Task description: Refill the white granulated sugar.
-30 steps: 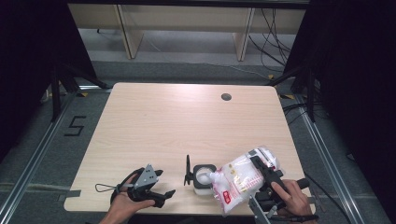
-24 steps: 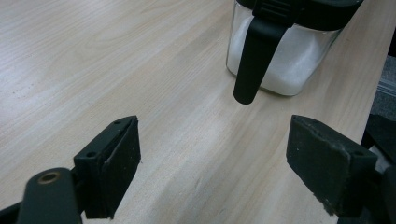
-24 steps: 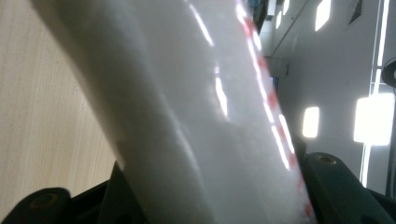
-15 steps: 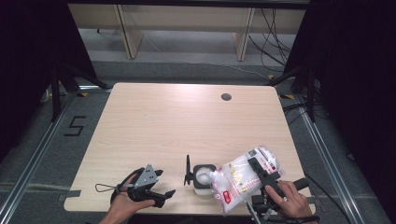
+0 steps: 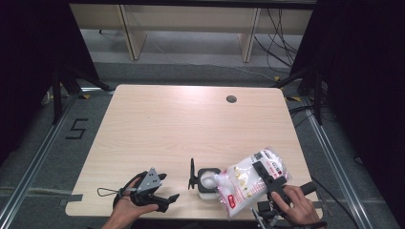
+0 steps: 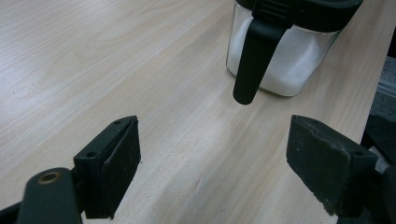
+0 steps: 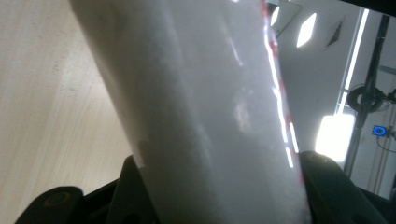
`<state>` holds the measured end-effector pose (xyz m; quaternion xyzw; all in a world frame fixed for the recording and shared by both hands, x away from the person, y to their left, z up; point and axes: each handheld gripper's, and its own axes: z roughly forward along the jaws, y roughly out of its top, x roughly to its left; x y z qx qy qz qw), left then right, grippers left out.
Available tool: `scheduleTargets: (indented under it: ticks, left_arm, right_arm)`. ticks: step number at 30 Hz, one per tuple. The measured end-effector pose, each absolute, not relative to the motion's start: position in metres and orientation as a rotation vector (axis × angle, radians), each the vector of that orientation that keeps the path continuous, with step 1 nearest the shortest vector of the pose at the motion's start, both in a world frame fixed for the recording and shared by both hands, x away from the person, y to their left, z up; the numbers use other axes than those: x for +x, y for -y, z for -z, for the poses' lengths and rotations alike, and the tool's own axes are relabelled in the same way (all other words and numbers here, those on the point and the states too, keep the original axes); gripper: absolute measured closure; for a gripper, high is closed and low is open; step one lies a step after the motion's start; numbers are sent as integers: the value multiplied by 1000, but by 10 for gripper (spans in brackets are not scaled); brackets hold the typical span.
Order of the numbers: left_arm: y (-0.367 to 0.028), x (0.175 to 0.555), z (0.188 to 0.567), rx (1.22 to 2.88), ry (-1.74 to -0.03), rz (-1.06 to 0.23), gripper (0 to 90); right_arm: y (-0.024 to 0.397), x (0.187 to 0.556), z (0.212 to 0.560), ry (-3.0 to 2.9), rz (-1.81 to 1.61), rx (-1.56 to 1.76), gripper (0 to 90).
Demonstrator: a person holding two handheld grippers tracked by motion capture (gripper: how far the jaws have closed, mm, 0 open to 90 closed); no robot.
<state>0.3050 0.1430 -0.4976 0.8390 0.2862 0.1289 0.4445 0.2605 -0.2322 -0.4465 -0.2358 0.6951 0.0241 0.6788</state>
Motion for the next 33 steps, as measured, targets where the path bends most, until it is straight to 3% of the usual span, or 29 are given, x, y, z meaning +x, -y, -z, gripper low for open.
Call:
scheduleTargets:
  ticks: [28, 33]
  left_arm:
    - [-143, 305, 498, 2074, -706, -318, 173]
    - [-143, 305, 498, 2078, -705, -327, 173]
  right_arm:
    - [233, 257, 440, -1547, -97, -532, 593]
    - [240, 264, 439, -1619, -249, -457, 594]
